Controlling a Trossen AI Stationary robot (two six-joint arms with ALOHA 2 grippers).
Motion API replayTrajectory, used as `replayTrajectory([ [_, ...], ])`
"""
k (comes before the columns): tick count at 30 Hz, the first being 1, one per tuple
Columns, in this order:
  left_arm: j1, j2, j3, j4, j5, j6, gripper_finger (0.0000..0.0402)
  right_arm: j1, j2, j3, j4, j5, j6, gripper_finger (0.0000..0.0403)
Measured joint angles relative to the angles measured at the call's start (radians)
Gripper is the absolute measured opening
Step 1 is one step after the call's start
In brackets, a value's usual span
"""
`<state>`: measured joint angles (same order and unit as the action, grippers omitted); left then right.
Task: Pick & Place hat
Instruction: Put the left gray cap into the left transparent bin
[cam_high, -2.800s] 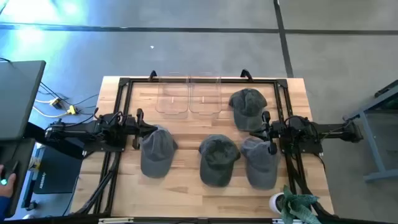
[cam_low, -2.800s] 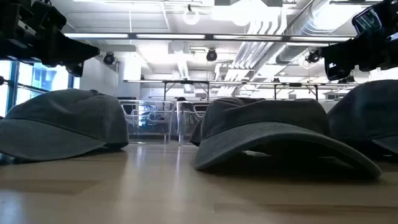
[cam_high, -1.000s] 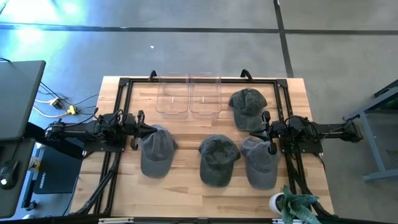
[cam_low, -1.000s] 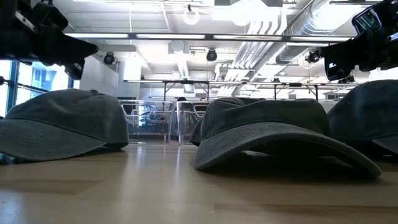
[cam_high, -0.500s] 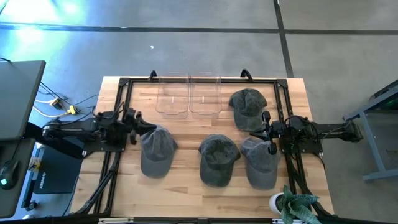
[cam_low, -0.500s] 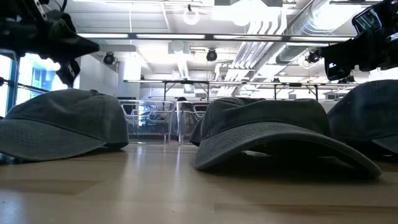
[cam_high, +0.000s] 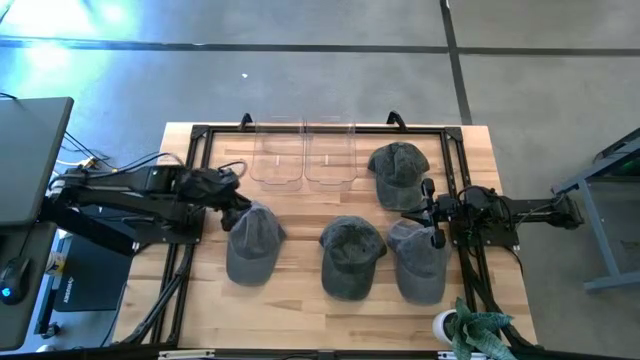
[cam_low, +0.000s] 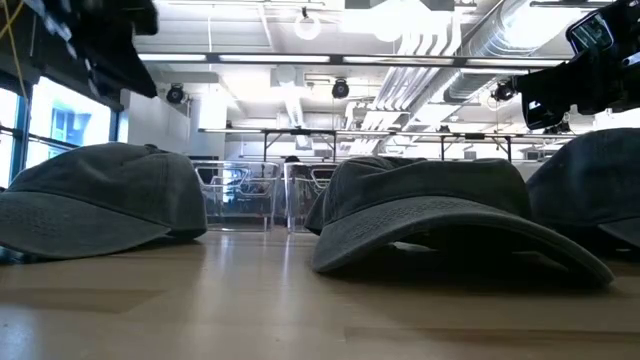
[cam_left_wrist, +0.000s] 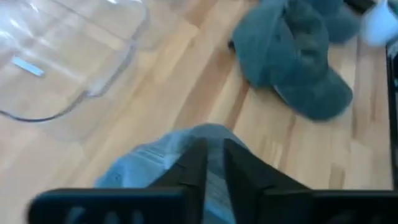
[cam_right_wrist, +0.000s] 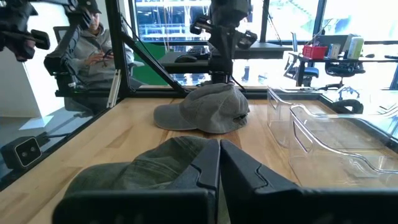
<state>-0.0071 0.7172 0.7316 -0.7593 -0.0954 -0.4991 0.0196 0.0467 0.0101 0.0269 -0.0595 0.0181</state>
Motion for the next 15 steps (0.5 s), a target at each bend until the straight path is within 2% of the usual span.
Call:
replayTrajectory([
  [5, 0.001, 0.189, 0.128, -0.183, 0.093, 0.042, 0.0163, 0.0, 0.0, 0.0, 0.0, 0.0, 0.0, 0.0006],
  [8, 0.001, 0.287, 0.15, -0.31, 0.143, 0.058, 0.0228, 0.0, 0.0, 0.0, 0.0, 0.0, 0.0, 0.0005],
  [12, 0.001, 0.401, 0.15, -0.439, 0.136, 0.068, 0.0302, 0.0, 0.0, 0.0, 0.0, 0.0, 0.0, 0.0007],
  [15, 0.001, 0.475, 0.15, -0.462, 0.113, 0.101, 0.0331, 0.0, 0.0, 0.0, 0.0, 0.0, 0.0, 0.0007],
])
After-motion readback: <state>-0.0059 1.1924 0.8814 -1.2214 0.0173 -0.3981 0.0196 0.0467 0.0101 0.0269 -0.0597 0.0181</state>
